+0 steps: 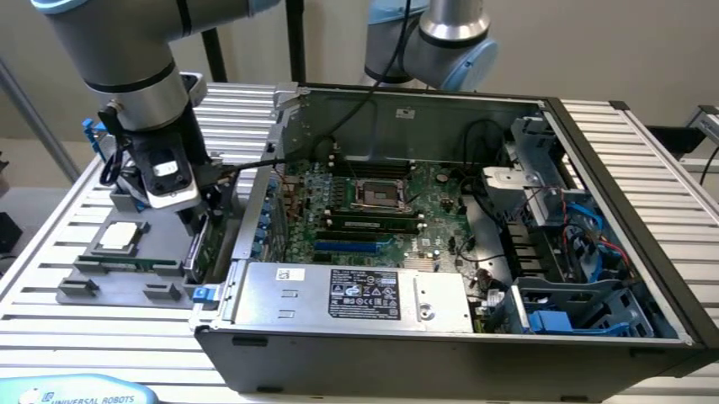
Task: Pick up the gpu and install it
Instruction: 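Pick up the gpu and move the gpu toward the slot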
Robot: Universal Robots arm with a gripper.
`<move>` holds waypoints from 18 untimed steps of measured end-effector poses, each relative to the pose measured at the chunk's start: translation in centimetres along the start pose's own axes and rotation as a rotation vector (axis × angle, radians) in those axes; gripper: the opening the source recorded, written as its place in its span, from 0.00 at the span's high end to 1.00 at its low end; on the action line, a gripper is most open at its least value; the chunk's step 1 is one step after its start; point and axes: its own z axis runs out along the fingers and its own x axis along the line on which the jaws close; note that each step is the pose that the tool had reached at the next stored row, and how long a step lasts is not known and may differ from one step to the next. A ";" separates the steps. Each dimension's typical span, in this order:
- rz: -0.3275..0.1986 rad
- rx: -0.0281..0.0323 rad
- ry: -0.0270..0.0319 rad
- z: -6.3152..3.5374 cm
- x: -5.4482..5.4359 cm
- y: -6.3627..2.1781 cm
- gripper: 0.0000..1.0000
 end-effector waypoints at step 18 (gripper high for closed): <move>0.006 -0.0264 0.0026 1.66 0.0 -0.08 0.52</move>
